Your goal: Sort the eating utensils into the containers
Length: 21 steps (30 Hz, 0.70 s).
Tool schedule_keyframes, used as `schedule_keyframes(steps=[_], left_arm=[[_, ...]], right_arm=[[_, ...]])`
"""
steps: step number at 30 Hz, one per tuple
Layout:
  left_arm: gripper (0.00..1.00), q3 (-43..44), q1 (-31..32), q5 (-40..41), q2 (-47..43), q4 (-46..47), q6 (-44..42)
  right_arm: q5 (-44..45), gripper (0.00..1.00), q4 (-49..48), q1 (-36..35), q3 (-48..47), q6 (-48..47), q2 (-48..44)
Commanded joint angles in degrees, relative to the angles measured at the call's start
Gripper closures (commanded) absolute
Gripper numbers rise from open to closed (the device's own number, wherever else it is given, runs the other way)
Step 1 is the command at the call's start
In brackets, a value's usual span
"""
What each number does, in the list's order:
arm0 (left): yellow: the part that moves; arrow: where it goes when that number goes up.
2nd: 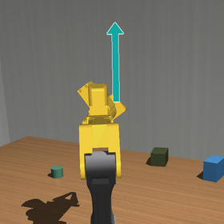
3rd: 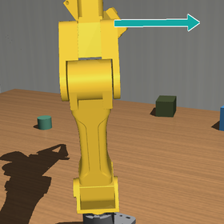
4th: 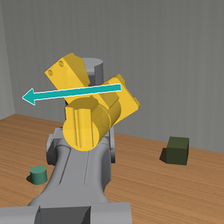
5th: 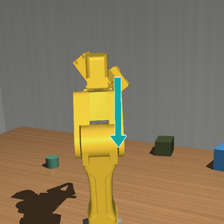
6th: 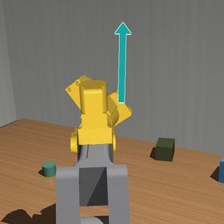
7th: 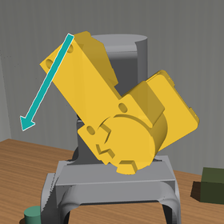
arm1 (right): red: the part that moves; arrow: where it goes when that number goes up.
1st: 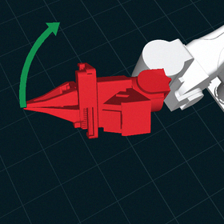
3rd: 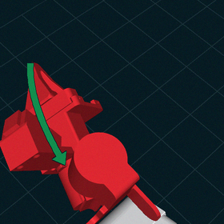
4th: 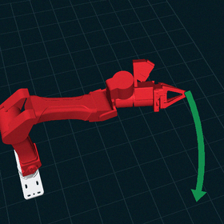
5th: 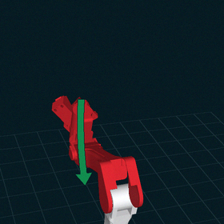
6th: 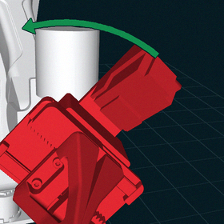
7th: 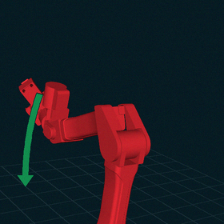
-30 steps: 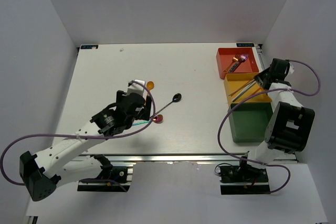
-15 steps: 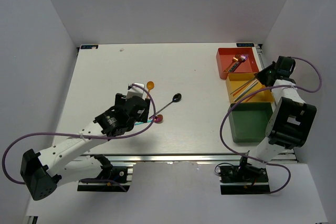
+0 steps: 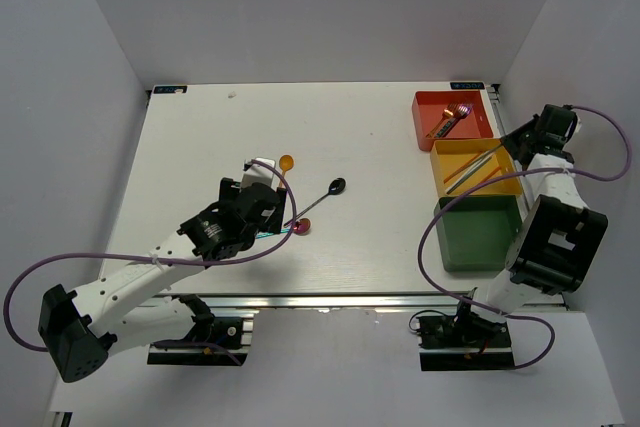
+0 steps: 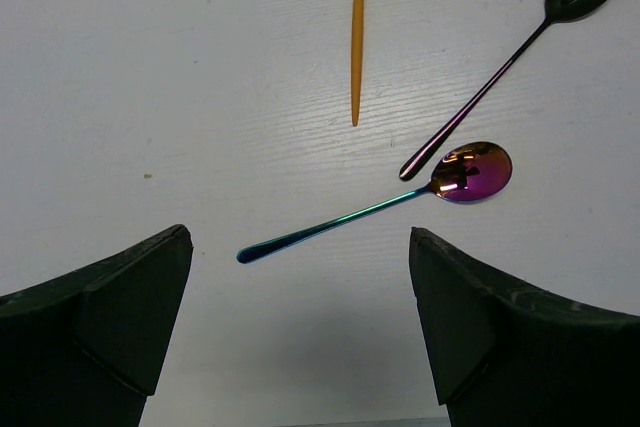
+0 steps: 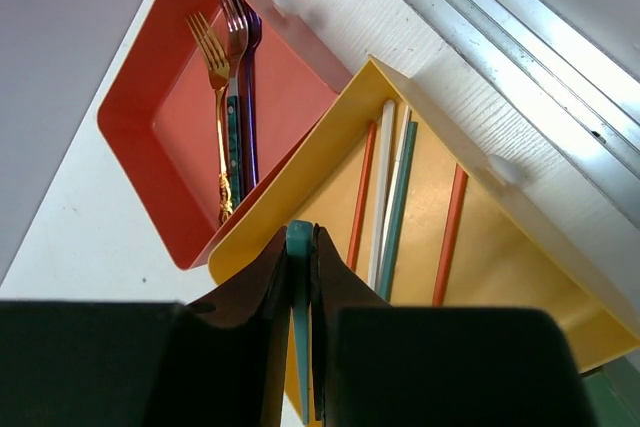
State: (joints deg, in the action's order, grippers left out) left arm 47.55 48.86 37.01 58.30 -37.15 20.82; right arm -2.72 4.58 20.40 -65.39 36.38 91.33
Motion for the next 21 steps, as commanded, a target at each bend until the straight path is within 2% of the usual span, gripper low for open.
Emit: schedule_keyframes(steps=[1, 21], left_arm=[[0.02, 0.17, 0.01, -0.45, -0.74, 1.29, 0.01], [0.02, 0.00, 0.01, -1.33, -0.12, 1.46, -0.25]], right_arm=[[1.49, 1.00, -0.44, -0.19, -1.42, -1.75, 0.34], [-2.20, 1.00, -3.43, -5.37, 2.71, 1.94, 5.96]])
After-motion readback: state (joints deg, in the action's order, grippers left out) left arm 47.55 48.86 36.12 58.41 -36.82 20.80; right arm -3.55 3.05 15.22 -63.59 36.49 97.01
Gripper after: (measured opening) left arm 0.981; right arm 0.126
